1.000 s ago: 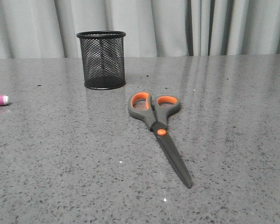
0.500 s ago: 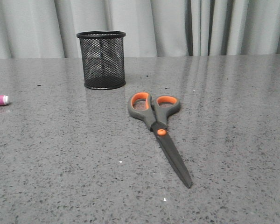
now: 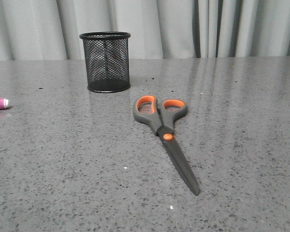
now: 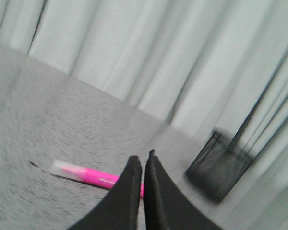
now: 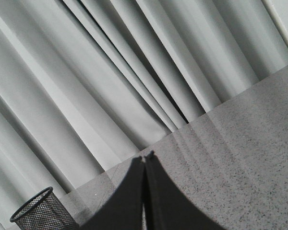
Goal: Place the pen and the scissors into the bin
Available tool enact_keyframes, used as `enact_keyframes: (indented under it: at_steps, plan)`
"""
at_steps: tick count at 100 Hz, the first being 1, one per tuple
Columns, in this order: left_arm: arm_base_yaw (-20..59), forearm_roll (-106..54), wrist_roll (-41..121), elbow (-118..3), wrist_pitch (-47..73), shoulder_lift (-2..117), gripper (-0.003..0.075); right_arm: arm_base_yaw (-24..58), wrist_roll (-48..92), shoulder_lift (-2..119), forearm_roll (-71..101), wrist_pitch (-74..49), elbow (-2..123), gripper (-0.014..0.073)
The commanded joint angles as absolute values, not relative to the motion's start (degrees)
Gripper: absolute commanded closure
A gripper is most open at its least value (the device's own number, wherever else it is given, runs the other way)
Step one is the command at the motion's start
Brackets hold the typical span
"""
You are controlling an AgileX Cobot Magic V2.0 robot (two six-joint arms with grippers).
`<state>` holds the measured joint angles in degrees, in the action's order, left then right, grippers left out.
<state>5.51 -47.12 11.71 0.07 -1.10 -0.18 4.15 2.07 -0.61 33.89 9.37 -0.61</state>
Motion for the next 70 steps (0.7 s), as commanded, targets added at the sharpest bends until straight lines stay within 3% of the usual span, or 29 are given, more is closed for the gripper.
enact_keyframes:
  at_steps: [1,8,15,25,37,60,70]
  plan:
    - [5.51,-60.79,11.18,2.18,-5.25,-2.12,0.0738,3.79,2.26,-1.68,33.51,11.44,-0.1,0.0662]
    - [5.62,-60.74,11.18,0.03,-3.45,-2.12,0.0722,3.79,2.39,-1.53,33.09,5.96,2.81,0.0653]
    - [5.96,-53.45,11.75,-4.25,0.0,-1.78,0.0642,3.79,3.7,-0.19,30.49,-1.51,7.03,0.0593]
    - [6.25,-40.26,13.05,-12.86,8.06,1.1,0.0503,3.79,7.71,3.68,26.2,-11.22,14.41,0.0384]
    - [6.25,-28.55,13.18,-23.91,20.51,9.67,0.0481,3.79,10.07,10.82,25.63,-17.61,21.7,0.0175]
    - [6.25,-23.52,13.3,-42.21,43.28,33.11,0.0568,3.79,14.44,22.82,25.63,-25.89,30.97,0.016]
    - [6.25,-23.39,21.14,-49.27,51.71,42.79,0.0555,3.9,14.44,24.42,25.63,-25.62,31.68,0.016]
